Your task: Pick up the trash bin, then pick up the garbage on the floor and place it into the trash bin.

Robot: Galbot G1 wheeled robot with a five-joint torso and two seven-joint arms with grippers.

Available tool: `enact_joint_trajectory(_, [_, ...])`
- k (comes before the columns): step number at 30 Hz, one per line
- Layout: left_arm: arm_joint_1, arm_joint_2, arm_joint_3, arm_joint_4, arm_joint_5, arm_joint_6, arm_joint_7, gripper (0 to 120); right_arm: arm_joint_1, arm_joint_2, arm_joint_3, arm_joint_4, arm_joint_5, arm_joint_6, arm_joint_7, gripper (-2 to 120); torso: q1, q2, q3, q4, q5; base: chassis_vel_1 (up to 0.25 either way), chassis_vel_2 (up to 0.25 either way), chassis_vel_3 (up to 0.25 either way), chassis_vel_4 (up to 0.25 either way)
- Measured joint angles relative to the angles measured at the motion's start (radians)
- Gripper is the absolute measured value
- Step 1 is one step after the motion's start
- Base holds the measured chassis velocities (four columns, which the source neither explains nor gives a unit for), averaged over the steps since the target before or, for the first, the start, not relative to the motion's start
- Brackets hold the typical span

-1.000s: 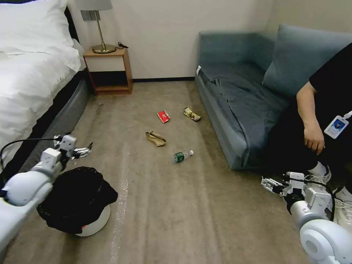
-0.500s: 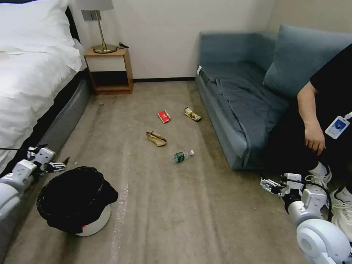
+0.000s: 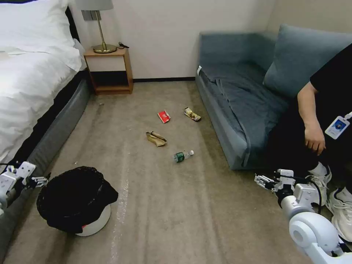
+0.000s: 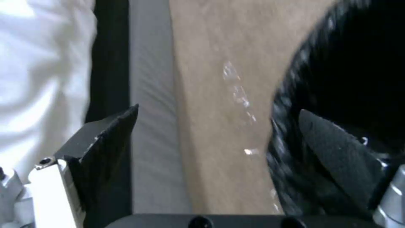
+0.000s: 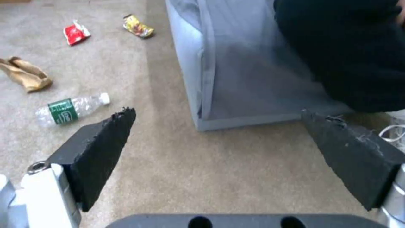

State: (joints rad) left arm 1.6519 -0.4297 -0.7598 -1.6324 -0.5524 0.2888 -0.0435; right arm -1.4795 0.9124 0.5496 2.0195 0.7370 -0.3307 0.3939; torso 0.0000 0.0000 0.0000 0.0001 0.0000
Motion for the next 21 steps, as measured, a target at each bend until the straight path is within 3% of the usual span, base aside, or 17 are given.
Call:
enact_joint_trajectory(5, [-0.037,-0.013,0.057,0.008,-0.047,0.046,-0.005,97,0.0,0.001,-0.005,-0.004,-0.001,0.002,-0.002,100,0.0,0.0,0.0,-0.0001,0.0001,0.0,0.0,0.0,0.0])
enact_joint_trajectory(7, [-0.087,-0.024,0.118,0.026,-0.059,0.06,-0.009,97,-0.002,0.001,-0.005,-0.005,-0.002,0.003,-0.004,100,0.0,0.0,0.0,-0.0001,0.0,0.0,0.0,0.0,0.0])
enact_joint_trajectory(8, [-0.087,-0.024,0.118,0.026,-0.059,0.06,-0.009,97,-0.002,0.001,-0.005,-0.005,-0.002,0.003,-0.004,100,0.0,0.0,0.0,-0.0001,0.0,0.0,0.0,0.0,0.0])
enact_joint_trajectory(10, [-0.134,-0.039,0.173,0.049,-0.065,0.068,-0.016,97,-0.006,0.002,-0.006,-0.007,-0.01,0.003,-0.004,100,0.0,0.0,0.0,-0.0002,-0.0001,0.0,0.0,0.0,0.0])
enact_joint_trajectory(21, [-0.263,-0.058,0.287,0.116,-0.065,0.072,-0.024,100,-0.017,0.005,-0.025,0.002,-0.038,0.001,0.005,100,0.0,0.0,0.0,-0.0001,0.0001,0.0,0.0,0.0,0.0])
